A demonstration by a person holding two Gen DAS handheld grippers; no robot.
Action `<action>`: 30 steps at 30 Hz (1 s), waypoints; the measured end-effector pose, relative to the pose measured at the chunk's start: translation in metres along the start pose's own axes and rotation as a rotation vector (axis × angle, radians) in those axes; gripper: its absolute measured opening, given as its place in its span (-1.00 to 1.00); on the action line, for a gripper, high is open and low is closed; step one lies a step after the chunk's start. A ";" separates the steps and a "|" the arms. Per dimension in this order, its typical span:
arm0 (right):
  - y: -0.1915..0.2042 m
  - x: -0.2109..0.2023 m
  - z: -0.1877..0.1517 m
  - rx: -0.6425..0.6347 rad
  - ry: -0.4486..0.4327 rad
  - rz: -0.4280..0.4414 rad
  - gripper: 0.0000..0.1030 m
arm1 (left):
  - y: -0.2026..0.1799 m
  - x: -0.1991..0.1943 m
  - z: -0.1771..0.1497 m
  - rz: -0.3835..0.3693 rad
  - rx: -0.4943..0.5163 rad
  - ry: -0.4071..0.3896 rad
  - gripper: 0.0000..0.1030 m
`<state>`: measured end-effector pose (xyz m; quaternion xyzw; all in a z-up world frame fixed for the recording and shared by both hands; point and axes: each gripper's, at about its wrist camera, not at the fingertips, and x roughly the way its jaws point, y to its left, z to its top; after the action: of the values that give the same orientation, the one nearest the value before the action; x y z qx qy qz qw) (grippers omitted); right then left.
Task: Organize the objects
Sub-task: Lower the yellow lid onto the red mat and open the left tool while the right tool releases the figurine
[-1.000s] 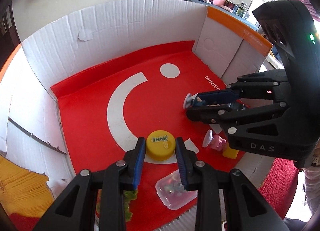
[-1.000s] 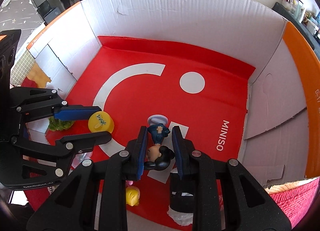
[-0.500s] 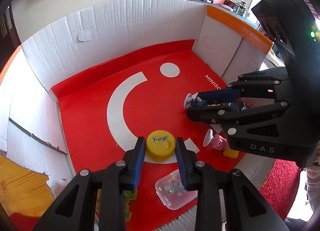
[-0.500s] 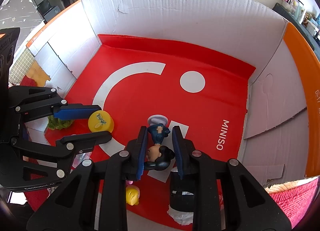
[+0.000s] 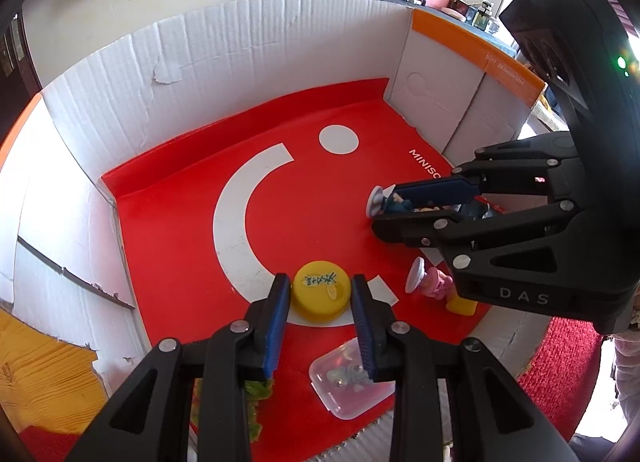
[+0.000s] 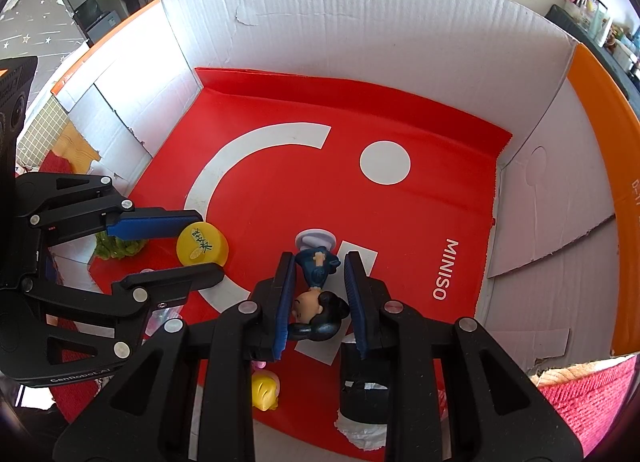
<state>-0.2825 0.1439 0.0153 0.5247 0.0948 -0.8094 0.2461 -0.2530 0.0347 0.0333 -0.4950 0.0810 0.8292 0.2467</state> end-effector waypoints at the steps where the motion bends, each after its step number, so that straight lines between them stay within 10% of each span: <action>1: -0.001 -0.001 0.000 0.000 0.000 0.000 -0.53 | 0.000 0.000 0.000 0.001 0.001 0.000 -0.38; 30: -0.001 0.002 0.002 0.003 0.000 0.005 -0.49 | -0.003 0.000 -0.002 0.001 -0.001 0.002 -0.31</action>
<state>-0.2849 0.1436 0.0145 0.5251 0.0924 -0.8091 0.2472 -0.2503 0.0363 0.0324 -0.4960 0.0808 0.8288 0.2460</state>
